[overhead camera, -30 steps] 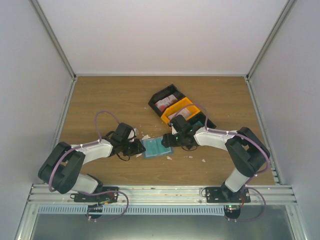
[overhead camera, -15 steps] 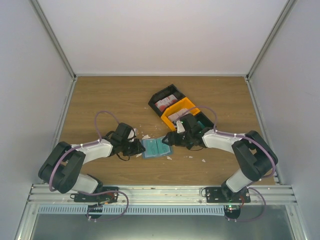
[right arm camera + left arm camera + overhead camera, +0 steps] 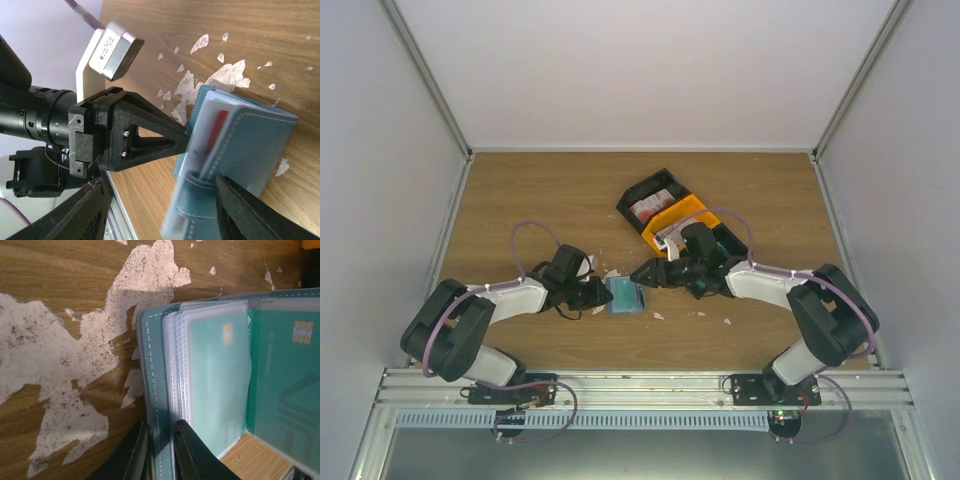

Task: Put the credit cards into the card holder
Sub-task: Close the card holder at the center of the board.

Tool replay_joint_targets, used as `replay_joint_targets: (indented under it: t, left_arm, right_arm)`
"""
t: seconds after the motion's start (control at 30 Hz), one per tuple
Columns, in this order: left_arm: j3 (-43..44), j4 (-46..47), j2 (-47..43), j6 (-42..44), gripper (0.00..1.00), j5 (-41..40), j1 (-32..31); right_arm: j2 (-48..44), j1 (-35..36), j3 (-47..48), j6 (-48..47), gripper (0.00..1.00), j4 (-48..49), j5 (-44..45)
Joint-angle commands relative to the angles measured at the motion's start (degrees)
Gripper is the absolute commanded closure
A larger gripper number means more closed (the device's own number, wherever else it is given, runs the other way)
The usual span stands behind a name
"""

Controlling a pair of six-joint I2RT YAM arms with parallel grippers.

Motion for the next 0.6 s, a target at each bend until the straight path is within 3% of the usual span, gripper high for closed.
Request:
replay_joint_targets:
  t: [0.0,0.27,0.57]
  left_arm:
    - [-0.95,-0.16,2.17,1.08,0.81,-1.03,-0.37]
    - [-0.82,0.30,2.29,1.01,0.81,-0.85,-0.38]
    - [-1.79,-3.45,-3.75,-1.89,0.80,-9.42,-0.34]
  right_arm:
    - [4.51,0.62,0.88,1.43,0.41,5.27,-4.84]
    - [11.07,3.28,3.53,2.76,0.42,10.36,-7.60]
    - [14.17,3.64,7.48,-0.79,0.45,2.04,-3.02]
